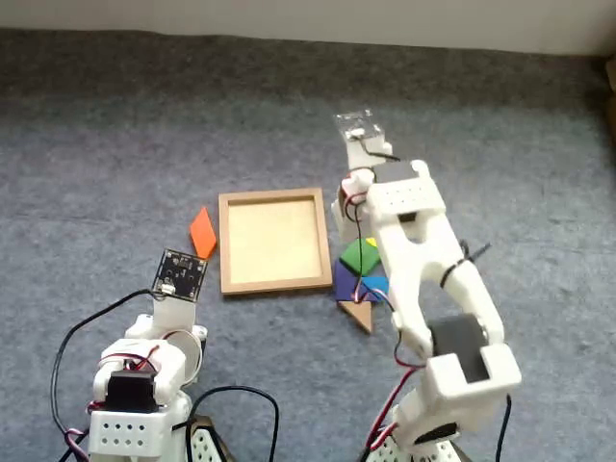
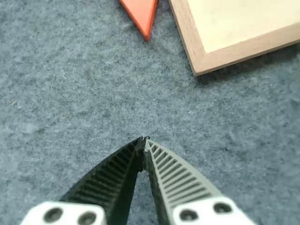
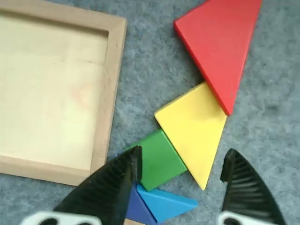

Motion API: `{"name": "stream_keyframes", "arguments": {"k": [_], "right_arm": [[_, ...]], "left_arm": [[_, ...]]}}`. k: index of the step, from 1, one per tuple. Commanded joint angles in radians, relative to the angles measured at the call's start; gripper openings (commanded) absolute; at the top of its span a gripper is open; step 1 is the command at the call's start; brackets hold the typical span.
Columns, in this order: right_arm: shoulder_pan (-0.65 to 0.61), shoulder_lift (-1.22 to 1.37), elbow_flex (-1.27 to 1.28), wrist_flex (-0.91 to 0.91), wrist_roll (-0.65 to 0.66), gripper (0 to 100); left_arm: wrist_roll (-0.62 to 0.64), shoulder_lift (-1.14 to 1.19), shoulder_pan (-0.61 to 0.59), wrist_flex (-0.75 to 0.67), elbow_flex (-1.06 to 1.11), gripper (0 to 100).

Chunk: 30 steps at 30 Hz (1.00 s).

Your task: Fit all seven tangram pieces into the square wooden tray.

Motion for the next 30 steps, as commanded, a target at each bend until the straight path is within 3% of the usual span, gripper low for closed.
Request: {"name": "stream_keyframes", "arguments": {"k": [1, 8, 30], "right_arm": [[-0.012, 0.062, -0.16, 0.061, 0.005, 27.6], [-0.012, 0.199, -0.291, 0.116, -0.071, 38.6], [0.012, 0.325, -0.303, -0.015, -0.078, 38.5]], "left_arm": [[0.009, -0.015, -0.008, 0.003, 0.021, 3], [0.009, -0.015, -0.008, 0.003, 0.021, 3], [0.009, -0.015, -0.008, 0.003, 0.021, 3]]}}
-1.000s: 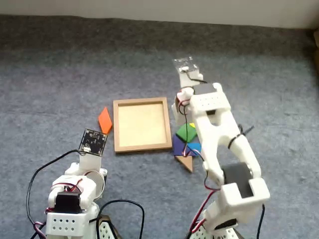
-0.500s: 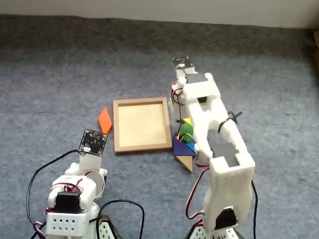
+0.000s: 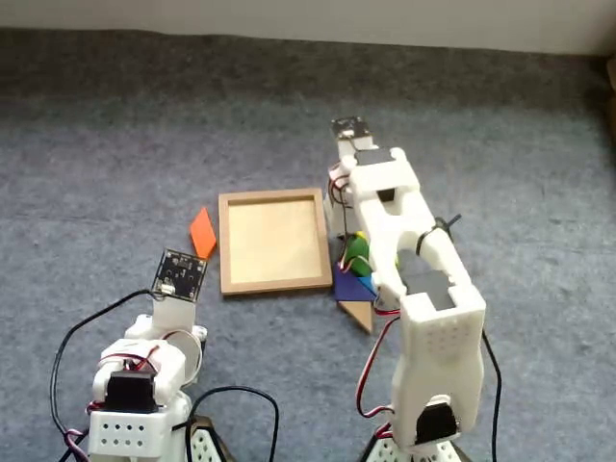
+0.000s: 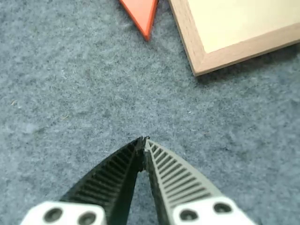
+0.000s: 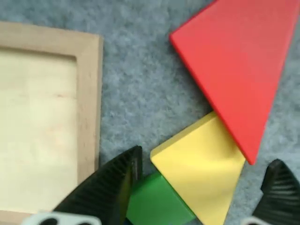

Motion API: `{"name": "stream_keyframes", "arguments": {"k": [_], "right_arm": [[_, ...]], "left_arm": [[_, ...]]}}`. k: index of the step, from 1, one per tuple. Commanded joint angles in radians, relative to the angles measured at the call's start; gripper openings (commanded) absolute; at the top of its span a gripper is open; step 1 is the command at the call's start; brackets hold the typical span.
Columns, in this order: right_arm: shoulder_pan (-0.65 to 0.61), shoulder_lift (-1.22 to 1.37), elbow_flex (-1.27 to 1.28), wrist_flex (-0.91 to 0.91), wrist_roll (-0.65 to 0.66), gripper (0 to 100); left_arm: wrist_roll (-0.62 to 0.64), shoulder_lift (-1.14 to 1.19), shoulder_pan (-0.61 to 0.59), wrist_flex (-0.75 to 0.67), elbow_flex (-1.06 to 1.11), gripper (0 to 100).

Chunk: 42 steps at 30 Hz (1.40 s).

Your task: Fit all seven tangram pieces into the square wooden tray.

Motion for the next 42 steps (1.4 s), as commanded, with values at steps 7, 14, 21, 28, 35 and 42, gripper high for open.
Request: {"name": "stream_keyframes", "arguments": {"k": [7, 14, 21, 28, 35, 42], "right_arm": [[0.048, -0.018, -0.048, -0.028, -0.009, 29.8], [0.056, -0.018, -0.045, -0.027, -0.003, 29.6], [0.073, -0.022, -0.047, -0.018, -0.003, 15.9], [0.13, -0.036, -0.084, 0.084, -0.002, 15.9], [0.151, -0.12, -0.12, 0.232, 0.081, 15.9], [0.131, -0.246, -0.116, 0.328, 0.081, 15.9]], "left_arm": [[0.009, -0.015, -0.008, 0.003, 0.021, 3], [0.009, -0.015, -0.008, 0.003, 0.021, 3], [0.009, -0.015, -0.008, 0.003, 0.021, 3], [0.009, -0.015, -0.008, 0.003, 0.021, 3], [0.009, -0.015, -0.008, 0.003, 0.021, 3], [0.009, -0.015, -0.008, 0.003, 0.021, 3]]}}
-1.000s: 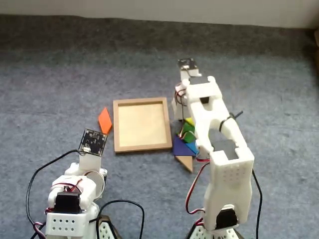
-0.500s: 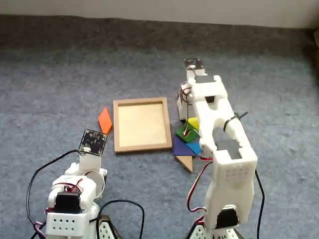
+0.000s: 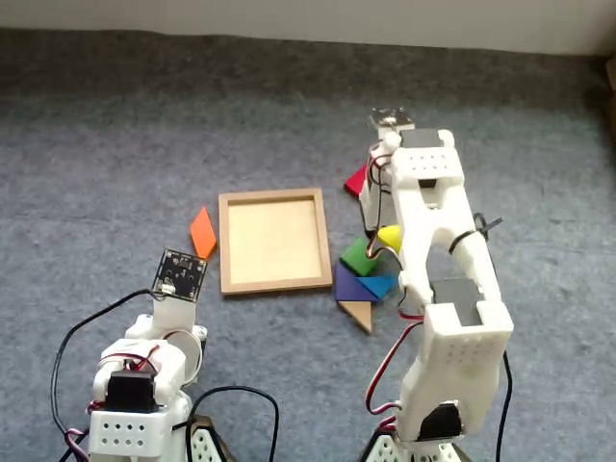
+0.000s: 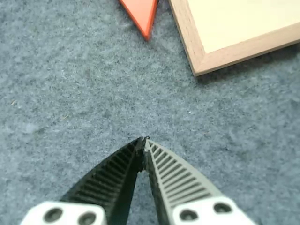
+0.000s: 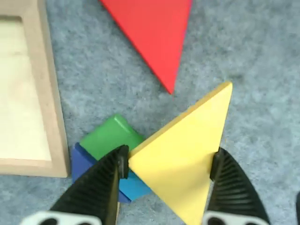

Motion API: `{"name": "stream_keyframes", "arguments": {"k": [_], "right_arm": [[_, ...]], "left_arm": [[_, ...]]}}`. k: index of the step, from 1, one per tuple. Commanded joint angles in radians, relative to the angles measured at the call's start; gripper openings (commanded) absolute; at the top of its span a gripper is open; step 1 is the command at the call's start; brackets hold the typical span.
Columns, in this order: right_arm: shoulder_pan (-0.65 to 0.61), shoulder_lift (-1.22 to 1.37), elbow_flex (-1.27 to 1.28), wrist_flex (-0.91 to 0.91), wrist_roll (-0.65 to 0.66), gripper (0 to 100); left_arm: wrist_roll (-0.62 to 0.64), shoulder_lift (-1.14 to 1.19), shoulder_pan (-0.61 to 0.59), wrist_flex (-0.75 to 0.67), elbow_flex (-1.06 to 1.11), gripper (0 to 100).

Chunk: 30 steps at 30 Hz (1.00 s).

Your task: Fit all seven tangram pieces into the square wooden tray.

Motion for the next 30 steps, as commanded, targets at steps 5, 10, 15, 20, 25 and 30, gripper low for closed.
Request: {"name": "stream_keyframes", "arguments": {"k": [5, 10, 15, 20, 25, 30], "right_arm": [[-0.067, -0.213, -0.041, 0.081, 0.008, 15.9], [-0.186, -0.242, -0.048, 0.074, -0.006, 15.9], [-0.282, -0.18, -0.05, -0.035, -0.152, 15.9], [-0.344, -0.088, -0.05, -0.122, -0.218, 15.9], [-0.4, -0.024, -0.05, -0.191, -0.262, 15.9], [-0.429, -0.002, -0.047, -0.242, -0.261, 15.9]], "left_arm": [[0.009, -0.015, -0.008, 0.003, 0.021, 3], [0.009, -0.015, -0.008, 0.003, 0.021, 3], [0.009, -0.015, -0.008, 0.003, 0.021, 3], [0.009, -0.015, -0.008, 0.003, 0.021, 3], [0.009, -0.015, -0.008, 0.003, 0.021, 3], [0.009, -0.015, -0.008, 0.003, 0.021, 3]]}}
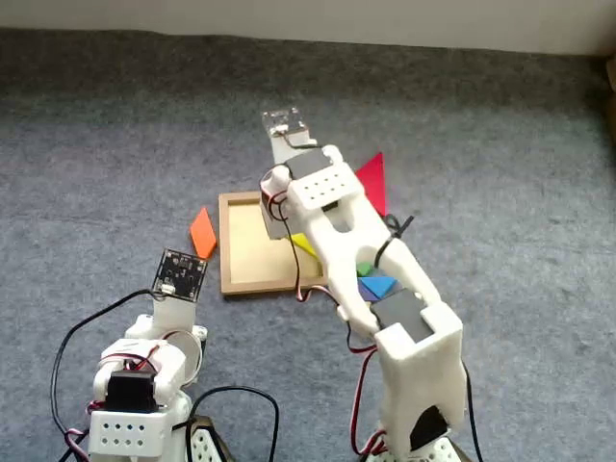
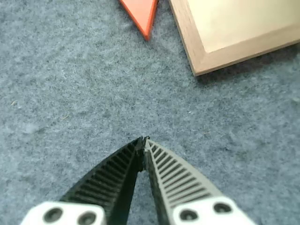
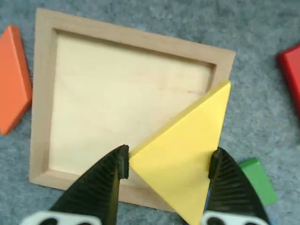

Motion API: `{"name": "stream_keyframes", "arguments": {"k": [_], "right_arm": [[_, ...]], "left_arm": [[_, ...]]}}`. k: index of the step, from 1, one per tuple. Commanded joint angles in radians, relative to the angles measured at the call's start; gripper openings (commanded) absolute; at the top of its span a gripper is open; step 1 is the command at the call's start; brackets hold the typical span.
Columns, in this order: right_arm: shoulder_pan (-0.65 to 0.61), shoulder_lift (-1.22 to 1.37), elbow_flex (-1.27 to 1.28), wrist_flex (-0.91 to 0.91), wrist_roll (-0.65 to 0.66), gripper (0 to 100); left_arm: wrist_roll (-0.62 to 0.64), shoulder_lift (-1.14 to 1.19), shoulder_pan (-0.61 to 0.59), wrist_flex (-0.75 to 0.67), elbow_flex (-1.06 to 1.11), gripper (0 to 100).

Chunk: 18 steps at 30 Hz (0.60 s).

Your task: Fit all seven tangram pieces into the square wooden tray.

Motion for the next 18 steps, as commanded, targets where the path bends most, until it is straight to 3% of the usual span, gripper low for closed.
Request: {"name": "stream_keyframes", "arguments": {"k": [1, 18], "right_arm": [[-0.028, -0.024, -0.045, -0.058, -0.012, 15.9], [-0.033, 0.088, -0.033, -0.12, -0.017, 15.9]], "left_arm": [[0.009, -0.015, -0.008, 0.003, 0.021, 3], [0.009, -0.015, -0.008, 0.003, 0.021, 3]]}}
